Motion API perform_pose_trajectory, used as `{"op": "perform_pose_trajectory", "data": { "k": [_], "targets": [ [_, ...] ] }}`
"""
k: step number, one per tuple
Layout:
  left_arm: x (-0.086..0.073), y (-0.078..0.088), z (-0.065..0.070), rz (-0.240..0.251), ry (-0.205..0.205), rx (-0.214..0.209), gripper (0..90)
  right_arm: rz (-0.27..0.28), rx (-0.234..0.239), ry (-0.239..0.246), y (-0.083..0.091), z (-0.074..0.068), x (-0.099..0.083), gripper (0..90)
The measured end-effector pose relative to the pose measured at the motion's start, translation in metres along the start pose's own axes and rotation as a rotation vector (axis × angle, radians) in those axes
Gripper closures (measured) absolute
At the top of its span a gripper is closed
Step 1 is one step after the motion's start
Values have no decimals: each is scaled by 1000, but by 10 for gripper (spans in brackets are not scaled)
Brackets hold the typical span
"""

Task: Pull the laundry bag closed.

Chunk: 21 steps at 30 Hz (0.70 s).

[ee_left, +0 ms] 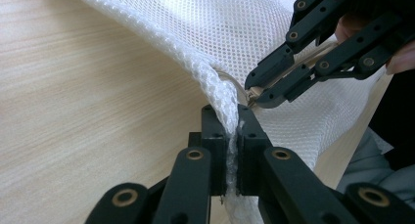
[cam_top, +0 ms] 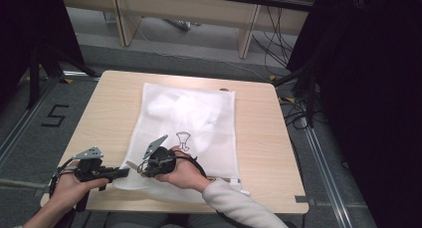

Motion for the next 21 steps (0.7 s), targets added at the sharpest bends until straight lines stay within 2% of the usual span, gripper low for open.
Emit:
{"op": "perform_pose_trajectory", "data": {
  "k": [1, 7, 21],
  "targets": [
    [0, 0, 0, -3, -5, 4, 845, -9, -18, 18, 0, 3, -1, 824],
    [-1, 1, -2, -11, -10, 18, 846, -26, -17, -5, -1, 3, -7, 824],
    [-2, 1, -3, -20, -21, 22, 845, -36, -16, 0, 3, 5, -15, 824]
  ]
}}
Point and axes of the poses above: each handheld gripper's, and its own axes: y roughly backward along the jaws, x roughly out of its top, z roughly to its right, the point moved 8 cm from there along -y, roughly forward along the jaws, and after that the axes turned 3 degrees about -y, right-handed, at the moved point
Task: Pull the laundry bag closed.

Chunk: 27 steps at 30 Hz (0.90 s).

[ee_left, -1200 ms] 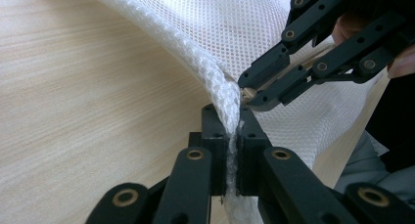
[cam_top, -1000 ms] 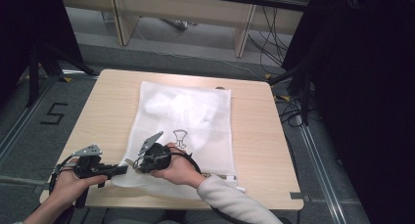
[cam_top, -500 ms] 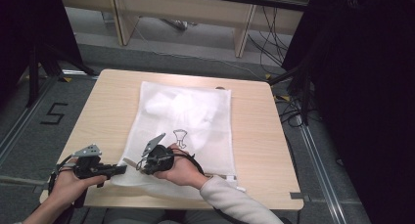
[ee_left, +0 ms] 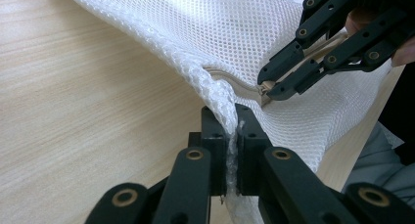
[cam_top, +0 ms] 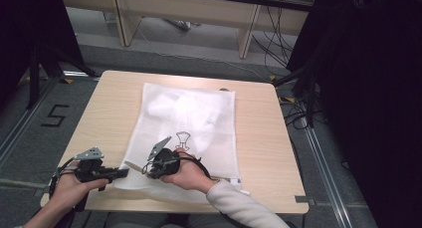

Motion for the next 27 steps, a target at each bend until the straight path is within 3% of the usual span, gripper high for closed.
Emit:
{"op": "perform_pose_trajectory", "data": {
  "k": [27],
  "targets": [
    [-2, 0, -2, -13, -9, 15, 845, -19, -14, -16, 8, 6, -17, 823]
  ]
}}
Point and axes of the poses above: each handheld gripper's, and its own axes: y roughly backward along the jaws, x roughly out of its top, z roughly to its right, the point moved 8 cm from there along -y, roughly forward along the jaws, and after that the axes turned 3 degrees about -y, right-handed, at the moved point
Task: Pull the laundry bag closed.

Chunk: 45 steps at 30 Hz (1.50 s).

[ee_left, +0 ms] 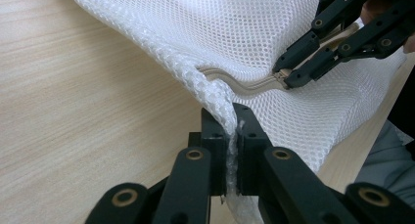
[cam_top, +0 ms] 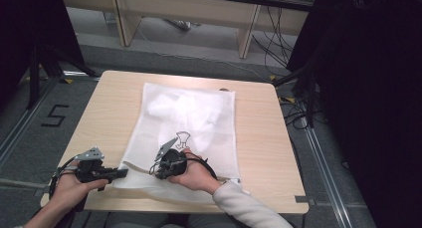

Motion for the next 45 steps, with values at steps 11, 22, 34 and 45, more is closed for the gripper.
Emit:
{"op": "perform_pose_trajectory", "data": {
  "k": [11, 22, 34, 45],
  "targets": [
    [0, 0, 0, -3, -3, 3, 846, -14, -9, -18, 2, 3, -5, 823],
    [0, 0, -1, -1, -5, 6, 846, -9, -4, -25, 6, 4, -8, 824],
    [-1, 0, -1, -3, -3, 4, 846, -35, -11, -34, 10, 8, -16, 824],
    [-1, 0, -1, -2, -1, 4, 845, -34, -19, -44, 13, 12, -21, 824]
  ]
}}
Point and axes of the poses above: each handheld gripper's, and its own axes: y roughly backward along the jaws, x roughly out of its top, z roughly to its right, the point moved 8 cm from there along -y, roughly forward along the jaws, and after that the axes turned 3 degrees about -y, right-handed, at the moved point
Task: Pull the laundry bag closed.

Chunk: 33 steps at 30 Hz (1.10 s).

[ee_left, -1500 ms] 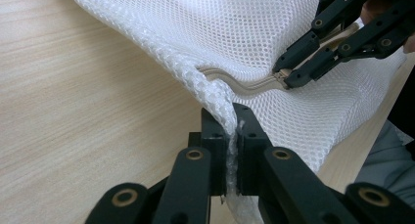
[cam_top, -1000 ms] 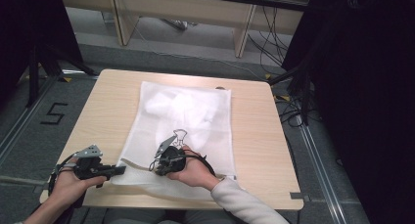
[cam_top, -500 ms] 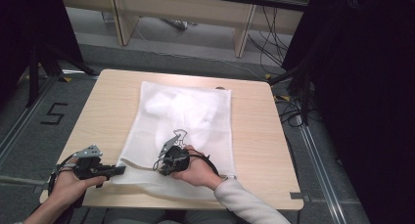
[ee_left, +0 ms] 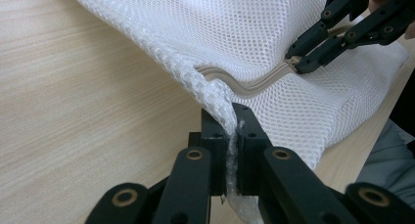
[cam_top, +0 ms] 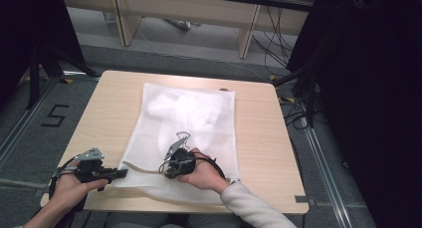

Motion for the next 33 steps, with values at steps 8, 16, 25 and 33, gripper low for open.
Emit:
{"op": "perform_pose_trajectory", "data": {
  "k": [8, 16, 25, 33],
  "targets": [
    [0, 0, 0, 1, 1, 1, 846, 0, 6, -1, 3, 1, -3, 824],
    [-1, 1, -1, -5, -3, 3, 846, -5, -1, 3, 3, 4, -7, 823],
    [-1, 0, -1, -4, -1, 5, 846, -5, -7, -18, 5, 5, -10, 824],
    [-1, 0, -1, -4, 1, 4, 845, -11, -6, -27, 7, 5, -14, 824]
  ]
}}
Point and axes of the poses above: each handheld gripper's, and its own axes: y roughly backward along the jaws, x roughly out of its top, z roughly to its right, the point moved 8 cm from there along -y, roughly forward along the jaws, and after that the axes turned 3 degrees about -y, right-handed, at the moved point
